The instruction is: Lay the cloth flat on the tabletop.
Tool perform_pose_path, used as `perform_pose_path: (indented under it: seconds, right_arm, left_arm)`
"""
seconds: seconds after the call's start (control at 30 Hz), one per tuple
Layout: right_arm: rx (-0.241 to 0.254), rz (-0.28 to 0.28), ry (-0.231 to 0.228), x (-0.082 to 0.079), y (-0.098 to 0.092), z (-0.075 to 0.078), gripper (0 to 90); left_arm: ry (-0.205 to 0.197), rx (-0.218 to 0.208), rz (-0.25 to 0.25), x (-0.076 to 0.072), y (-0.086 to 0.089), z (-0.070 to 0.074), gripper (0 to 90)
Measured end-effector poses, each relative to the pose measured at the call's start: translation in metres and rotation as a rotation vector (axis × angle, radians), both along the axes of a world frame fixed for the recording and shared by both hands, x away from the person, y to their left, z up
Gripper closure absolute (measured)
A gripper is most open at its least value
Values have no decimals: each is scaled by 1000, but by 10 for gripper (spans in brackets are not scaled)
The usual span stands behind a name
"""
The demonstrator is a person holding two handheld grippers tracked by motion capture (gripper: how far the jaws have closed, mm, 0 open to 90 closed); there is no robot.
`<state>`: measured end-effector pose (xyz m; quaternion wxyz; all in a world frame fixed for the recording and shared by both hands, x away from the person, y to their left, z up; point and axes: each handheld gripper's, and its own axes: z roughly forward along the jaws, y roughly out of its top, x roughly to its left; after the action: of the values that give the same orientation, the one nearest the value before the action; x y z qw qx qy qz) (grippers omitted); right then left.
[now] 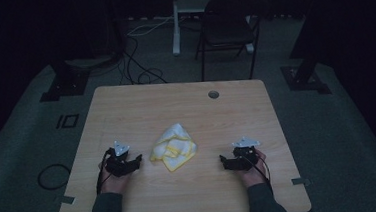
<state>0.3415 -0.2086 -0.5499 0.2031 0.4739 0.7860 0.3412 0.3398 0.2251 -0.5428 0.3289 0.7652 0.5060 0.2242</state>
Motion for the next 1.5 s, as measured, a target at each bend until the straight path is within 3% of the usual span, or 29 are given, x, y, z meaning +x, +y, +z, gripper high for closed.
perform_pose_path:
  seconds: [0.23,0.5,0.77,1.0,1.2,1.5]
  right_arm:
    - [-21,-14,-19,0,0,4,295]
    - [31,23,-49,-6,3,18,427]
    - [45,74,-74,-12,14,33,465]
    - [56,109,-89,-12,26,39,519]
    - [78,161,-106,-12,43,44,625]
    - [86,184,-111,-10,59,45,607]
  left_arm:
    - [9,-16,3,-3,3,3,483]
    - [-17,-41,-28,-10,1,15,482]
    - [-50,-43,-73,-15,-11,29,480]
    - [-45,-70,-103,-17,-15,36,482]
    - [-52,-80,-127,-18,-20,40,510]
    - [-57,-71,-150,-19,-31,42,500]
